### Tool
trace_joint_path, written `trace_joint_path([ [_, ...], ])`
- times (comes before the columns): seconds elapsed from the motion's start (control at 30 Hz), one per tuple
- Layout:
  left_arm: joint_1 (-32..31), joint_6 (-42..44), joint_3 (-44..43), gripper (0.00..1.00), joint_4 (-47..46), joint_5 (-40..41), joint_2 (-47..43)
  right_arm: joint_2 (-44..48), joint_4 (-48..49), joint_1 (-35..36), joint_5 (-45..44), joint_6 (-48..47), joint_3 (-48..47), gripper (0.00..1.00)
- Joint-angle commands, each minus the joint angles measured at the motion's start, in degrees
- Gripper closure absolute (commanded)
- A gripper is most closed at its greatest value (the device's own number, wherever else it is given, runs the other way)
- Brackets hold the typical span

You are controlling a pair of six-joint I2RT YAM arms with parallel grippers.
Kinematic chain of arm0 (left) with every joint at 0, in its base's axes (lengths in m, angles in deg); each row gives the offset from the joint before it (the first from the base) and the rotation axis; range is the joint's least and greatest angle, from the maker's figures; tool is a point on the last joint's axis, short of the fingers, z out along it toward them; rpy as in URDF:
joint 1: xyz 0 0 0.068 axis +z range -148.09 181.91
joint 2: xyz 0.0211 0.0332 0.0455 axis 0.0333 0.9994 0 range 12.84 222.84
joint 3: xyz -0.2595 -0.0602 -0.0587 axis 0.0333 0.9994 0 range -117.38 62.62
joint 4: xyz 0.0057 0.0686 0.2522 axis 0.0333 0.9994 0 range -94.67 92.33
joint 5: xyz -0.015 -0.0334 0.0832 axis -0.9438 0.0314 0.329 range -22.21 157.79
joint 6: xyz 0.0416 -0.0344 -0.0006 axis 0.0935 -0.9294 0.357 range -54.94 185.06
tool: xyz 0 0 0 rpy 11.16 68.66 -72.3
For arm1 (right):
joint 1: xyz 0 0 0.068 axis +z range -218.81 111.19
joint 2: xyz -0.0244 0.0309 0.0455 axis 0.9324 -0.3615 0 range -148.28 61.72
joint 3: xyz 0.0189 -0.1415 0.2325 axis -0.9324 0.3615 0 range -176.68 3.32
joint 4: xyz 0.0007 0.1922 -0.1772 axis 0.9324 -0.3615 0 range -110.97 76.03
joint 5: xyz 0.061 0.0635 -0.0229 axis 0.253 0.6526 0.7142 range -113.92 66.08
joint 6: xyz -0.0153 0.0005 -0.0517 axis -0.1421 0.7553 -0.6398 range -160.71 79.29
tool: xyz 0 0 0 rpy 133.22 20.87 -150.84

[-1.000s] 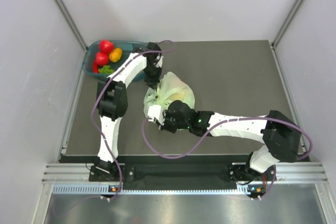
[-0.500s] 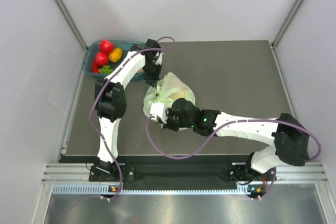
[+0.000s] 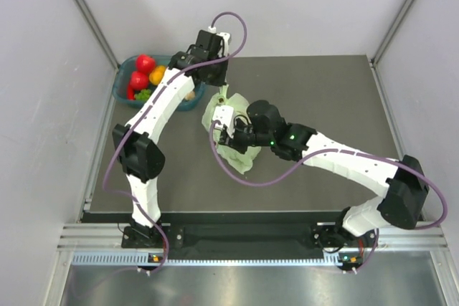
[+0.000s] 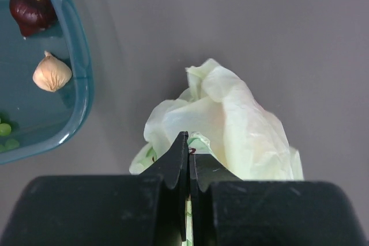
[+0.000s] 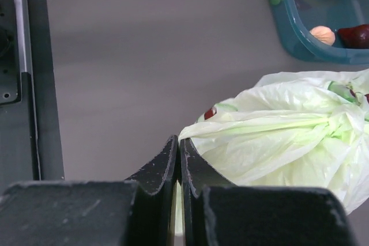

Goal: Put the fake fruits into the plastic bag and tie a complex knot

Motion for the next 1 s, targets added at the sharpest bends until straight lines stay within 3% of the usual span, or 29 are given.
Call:
trace_joint_path([
  [0.0,1.7,1.42,-5.72,1.0,-12.81,8.34,4.04,0.19,-5.81,2.34,11.64,1.98,0.21,1.0],
  [0.23,4.24,2.22,-20.58,1.0,-9.38,7.82,15.12,2.21,-5.46,11.39,10.93,1.89,6.63,1.0],
  [0.4,5.56,2.13,-19.63,1.0,-9.63,7.65,16.8,1.77,-5.98,18.07,10.15,2.95,7.78,1.0],
  [0.53,6.0,2.31,-18.39,1.0,-10.43,8.0,15.48,2.03,-6.33,18.61,10.5,2.6,7.78,1.0],
  [0.67,6.18,2.74,-18.04,1.0,-9.81,8.87,13.9,3.09,-6.51,17.21,7.95,2.42,8.13,1.0],
  [0.97,6.44,2.13,-10.92,1.0,-11.31,12.29,5.29,11.08,-3.97,2.98,9.44,4.79,10.94,1.0],
])
